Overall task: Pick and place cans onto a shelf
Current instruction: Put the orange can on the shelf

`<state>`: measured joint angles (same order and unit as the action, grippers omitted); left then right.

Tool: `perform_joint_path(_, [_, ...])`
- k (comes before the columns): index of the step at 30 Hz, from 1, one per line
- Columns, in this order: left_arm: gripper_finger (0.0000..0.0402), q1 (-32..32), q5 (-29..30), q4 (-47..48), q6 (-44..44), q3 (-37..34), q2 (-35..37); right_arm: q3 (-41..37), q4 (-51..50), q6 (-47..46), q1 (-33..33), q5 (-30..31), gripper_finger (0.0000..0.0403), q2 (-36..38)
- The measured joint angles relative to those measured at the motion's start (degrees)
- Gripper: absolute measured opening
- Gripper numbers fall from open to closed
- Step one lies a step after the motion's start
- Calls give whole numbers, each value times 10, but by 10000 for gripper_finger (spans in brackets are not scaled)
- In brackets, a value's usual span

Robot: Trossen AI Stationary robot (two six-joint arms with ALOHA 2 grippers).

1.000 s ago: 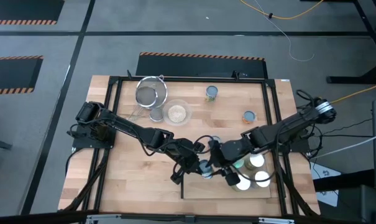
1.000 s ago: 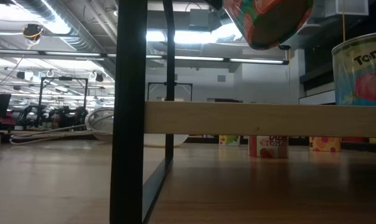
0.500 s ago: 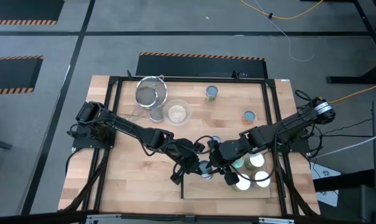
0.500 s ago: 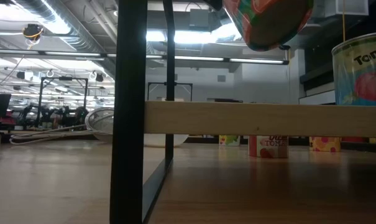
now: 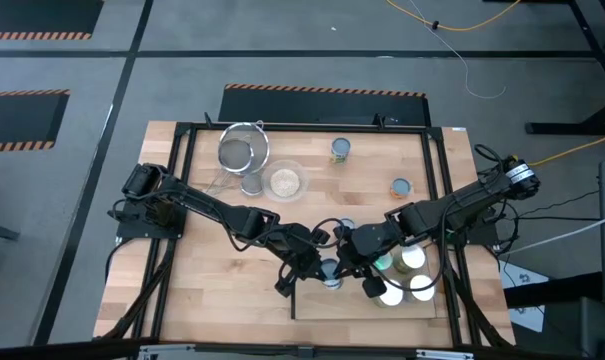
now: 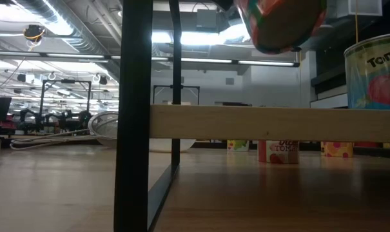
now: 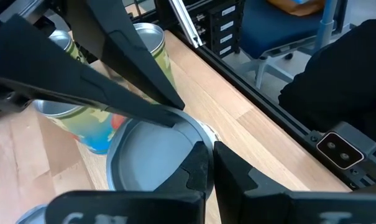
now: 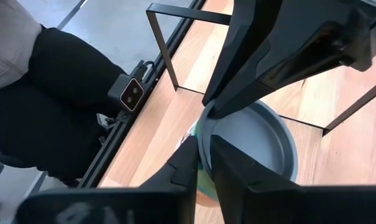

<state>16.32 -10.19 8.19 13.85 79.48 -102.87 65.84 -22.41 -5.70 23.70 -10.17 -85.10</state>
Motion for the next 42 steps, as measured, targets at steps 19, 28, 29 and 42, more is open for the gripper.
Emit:
perform_joint_path(19, [14,0,5,2,-2,0,0,0,-2,2,0,-2,10,0])
perform_joint_path(28, [45,-1,10,7,-3,0,0,-2,-9,0,3,-11,10,0])
perform_joint_path(29, [47,-1,9,7,-3,0,0,-2,-9,0,3,-11,10,0])
perform_joint_path(42, [66,0,6,0,-2,0,0,-2,-4,0,3,-17,10,14])
